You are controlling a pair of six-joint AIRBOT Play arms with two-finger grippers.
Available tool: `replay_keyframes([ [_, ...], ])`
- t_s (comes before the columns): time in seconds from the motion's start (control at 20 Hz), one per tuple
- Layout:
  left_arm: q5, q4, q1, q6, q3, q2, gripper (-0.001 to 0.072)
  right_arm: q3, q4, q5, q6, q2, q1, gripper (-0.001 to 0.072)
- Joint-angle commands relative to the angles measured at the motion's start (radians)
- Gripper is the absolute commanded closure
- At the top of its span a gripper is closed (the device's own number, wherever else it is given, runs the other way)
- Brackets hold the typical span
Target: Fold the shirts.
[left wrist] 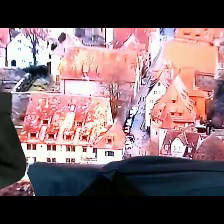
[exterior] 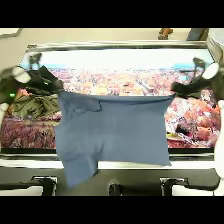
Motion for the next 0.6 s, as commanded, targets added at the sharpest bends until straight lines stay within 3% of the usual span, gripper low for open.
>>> replay_keyframes([
  [0.0, 0.175, -0.071, -0.007, -0.008, 0.020, -0.164, 0.0677, -0.020, 0.041, -0.333, 0.104, -0.128, -0.008, 0.0670],
  [0.15, 0.272, -0.071, -0.007, -0.009, 0.129, -0.226, 0.0677, -0.020, 0.043, -0.550, 0.185, -0.131, -0.027, 0.0670],
  [0.25, 0.269, -0.071, -0.007, -0.012, 0.164, -0.241, 0.0677, -0.020, 0.045, -0.522, 0.203, -0.131, -0.032, 0.0670],
  [0.4, 0.114, -0.065, 0.003, 0.052, 0.166, -0.218, 0.0676, -0.019, 0.037, -0.306, 0.068, -0.101, -0.032, 0.0670],
  [0.55, -0.189, -0.063, 0.025, 0.126, 0.166, -0.210, 0.0676, -0.019, 0.037, 0.061, -0.023, -0.056, -0.032, 0.0670],
])
